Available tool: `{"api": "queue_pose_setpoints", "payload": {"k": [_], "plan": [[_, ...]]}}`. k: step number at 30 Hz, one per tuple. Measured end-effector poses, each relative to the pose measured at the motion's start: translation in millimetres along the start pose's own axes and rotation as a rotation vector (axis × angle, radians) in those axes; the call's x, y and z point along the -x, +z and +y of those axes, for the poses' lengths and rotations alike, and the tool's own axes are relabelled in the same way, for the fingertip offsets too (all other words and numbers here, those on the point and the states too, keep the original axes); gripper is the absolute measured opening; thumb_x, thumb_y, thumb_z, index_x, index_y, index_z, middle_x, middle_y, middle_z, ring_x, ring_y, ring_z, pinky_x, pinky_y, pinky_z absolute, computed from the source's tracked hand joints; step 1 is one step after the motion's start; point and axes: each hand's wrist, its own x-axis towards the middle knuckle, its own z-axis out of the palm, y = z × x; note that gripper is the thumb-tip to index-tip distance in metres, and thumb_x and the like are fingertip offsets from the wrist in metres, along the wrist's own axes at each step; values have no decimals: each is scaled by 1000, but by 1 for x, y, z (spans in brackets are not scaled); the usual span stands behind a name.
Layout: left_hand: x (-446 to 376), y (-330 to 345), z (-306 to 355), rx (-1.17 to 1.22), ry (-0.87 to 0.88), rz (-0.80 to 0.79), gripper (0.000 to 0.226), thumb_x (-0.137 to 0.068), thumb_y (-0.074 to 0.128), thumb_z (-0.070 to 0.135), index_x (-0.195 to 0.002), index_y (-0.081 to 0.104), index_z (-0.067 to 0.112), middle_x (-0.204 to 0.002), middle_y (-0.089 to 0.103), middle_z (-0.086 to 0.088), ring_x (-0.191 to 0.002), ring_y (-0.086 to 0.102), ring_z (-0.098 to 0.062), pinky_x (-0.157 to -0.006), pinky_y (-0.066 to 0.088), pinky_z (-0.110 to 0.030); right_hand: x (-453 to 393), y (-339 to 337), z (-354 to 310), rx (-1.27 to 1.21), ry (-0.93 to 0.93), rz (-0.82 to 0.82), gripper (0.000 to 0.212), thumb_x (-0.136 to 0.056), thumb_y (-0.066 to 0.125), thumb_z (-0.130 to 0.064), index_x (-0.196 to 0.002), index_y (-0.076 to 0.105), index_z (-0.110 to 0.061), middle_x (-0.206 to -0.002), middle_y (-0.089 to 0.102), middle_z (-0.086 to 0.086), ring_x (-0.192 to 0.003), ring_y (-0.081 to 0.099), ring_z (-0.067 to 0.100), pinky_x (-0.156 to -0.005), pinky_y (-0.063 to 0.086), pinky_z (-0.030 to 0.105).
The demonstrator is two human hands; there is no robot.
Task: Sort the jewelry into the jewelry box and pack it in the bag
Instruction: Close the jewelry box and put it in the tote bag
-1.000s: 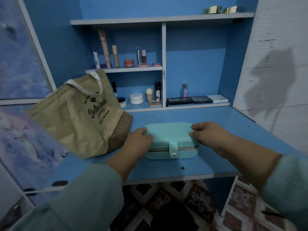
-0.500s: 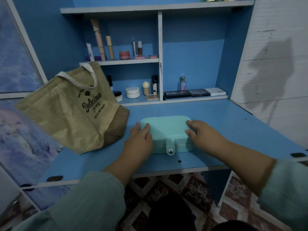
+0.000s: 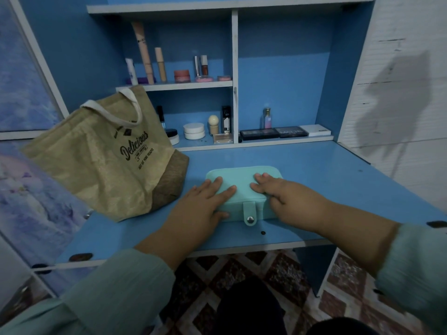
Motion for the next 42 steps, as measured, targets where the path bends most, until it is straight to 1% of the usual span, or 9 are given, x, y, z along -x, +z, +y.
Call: {"api": "queue_pose_setpoints", "payload": {"k": [3,5,9,12,14,23,36,40,42], "plan": [[0,-1,2,-21,2,-9,62,-97,40,40,-146,3,37,-157,-2,4,-145,2,-14,-112,9,-21,2,4,-1,51,7,22,58,-93,46,-44,-145,28,-25,-156,11,-8,-142,8,5,-112,5,17],[-1,-3,0,-44,13,-40,66,-95,42,43,-147,0,36,-157,-4,3,-145,1,-14,-112,8,-22,2,8,1,114,-6,26,69,-87,49,-53,-146,22,-29,-156,7,-7,-143,5,6,-112,3,19],[-1,-1,-3,8,19,-53,70,-93,47,44,-146,1,37,-157,-3,4,-145,0,-17,-113,8,-24,3,18,4,179,-65,108,75,-85,49,-59,-146,19,-27,-156,9,4,-144,9,18,-110,-4,20],[-2,0,-3,199,-20,-34,61,-94,49,38,-144,14,41,-156,4,10,-144,5,-15,-112,13,-24,4,27,7,145,-82,184,73,-77,53,-54,-138,42,-15,-145,35,18,-135,33,36,-109,12,40],[-3,1,-4,326,-42,-7,56,-93,52,33,-141,24,43,-155,10,14,-142,12,-8,-110,16,-19,3,30,9,142,-63,198,70,-75,57,-49,-135,47,-14,-141,40,19,-131,38,37,-108,17,43],[-3,9,-2,448,-74,53,53,-92,54,26,-139,33,40,-153,15,16,-140,16,-5,-100,12,-7,0,34,2,67,-35,328,69,-75,72,-41,-136,44,-28,-150,30,2,-141,24,16,-109,4,19],[3,5,5,427,-96,20,55,-96,48,24,-143,22,38,-156,1,13,-141,12,-7,-101,17,-12,0,37,-4,67,-13,370,67,-73,75,-38,-133,50,-24,-147,36,1,-138,28,16,-110,14,24],[5,4,10,536,-222,-22,65,-97,46,28,-147,6,35,-155,-17,5,-143,3,-10,-102,16,-14,0,29,0,73,-36,295,68,-78,69,-42,-138,41,-28,-151,28,-4,-140,21,12,-112,11,24],[5,1,11,649,-310,-25,70,-96,46,30,-149,-1,28,-157,-9,1,-143,6,-12,-106,16,-19,0,23,4,19,-33,248,67,-80,67,-42,-139,38,-31,-152,24,-7,-141,17,9,-114,9,22]]}}
